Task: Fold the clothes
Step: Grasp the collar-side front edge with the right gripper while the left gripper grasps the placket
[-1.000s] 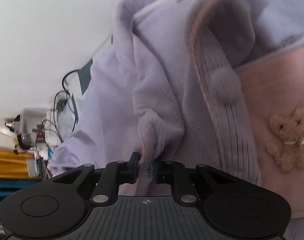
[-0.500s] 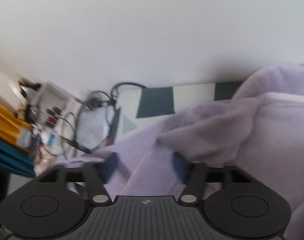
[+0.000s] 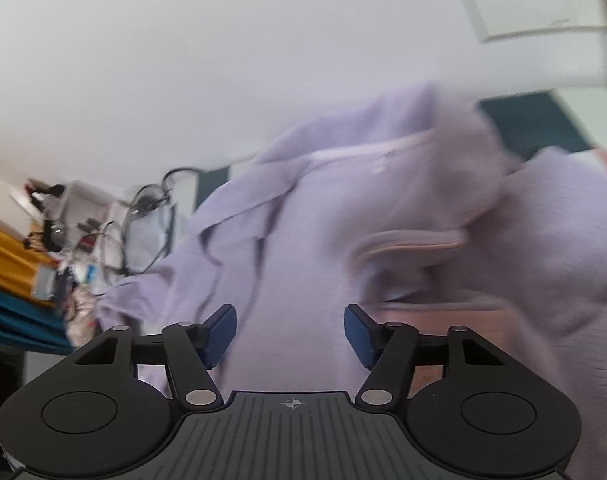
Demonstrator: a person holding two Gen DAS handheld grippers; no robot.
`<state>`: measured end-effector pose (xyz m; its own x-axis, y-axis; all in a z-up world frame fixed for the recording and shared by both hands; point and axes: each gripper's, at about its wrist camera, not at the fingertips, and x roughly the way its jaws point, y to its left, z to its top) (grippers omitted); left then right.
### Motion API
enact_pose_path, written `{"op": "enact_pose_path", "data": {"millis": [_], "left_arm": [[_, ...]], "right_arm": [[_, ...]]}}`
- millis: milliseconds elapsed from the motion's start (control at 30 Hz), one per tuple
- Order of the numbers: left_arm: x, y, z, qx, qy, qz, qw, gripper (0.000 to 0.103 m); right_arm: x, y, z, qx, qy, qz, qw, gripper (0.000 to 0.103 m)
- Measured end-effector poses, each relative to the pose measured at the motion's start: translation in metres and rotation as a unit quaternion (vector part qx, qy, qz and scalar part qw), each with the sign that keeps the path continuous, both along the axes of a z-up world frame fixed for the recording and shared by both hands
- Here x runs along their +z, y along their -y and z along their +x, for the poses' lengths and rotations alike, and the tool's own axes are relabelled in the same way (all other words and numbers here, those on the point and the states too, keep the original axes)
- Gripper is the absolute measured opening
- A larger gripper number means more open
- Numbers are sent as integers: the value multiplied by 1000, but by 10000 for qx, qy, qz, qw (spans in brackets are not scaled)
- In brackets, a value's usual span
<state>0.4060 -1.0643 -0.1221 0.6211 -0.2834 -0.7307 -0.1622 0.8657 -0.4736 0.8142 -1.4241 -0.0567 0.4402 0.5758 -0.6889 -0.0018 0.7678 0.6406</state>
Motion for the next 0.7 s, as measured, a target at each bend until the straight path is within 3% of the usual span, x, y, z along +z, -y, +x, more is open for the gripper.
{"op": "enact_pose_path", "data": {"millis": [233,300,367,433,533,600,633,667,700], "left_arm": [[-21,17,5,337,-159,-283,9989,78],[-16,17,4,359,-114,-289,9989,61],[-6,17,2,296,-42,-198,9994,27],[1,18,3,221,-4,-69,9997,12],[6,21,4,154,2,78,9999,11],[3,25,5,105,-33,158,9998,12],[1,27,6,71,-69,268,9996,20],[-1,30,7,23,-95,374,9993,39],[-2,32,7,-41,-86,437,9990,51]], "right_arm": [[-12,-8,-8,146,177,-948,9952,53],[-15,-16,-7,200,364,-1287,9908,50],[-20,-23,-4,221,392,-1480,9880,46],[-26,-30,0,245,316,-1551,9871,31],[-30,-34,-1,256,273,-1613,9862,20],[-29,-34,-4,266,300,-1513,9877,19],[-28,-33,-5,258,303,-1465,9884,19],[-27,-31,-6,250,291,-1411,9893,19],[-28,-30,-5,253,275,-1382,9897,19]]}}
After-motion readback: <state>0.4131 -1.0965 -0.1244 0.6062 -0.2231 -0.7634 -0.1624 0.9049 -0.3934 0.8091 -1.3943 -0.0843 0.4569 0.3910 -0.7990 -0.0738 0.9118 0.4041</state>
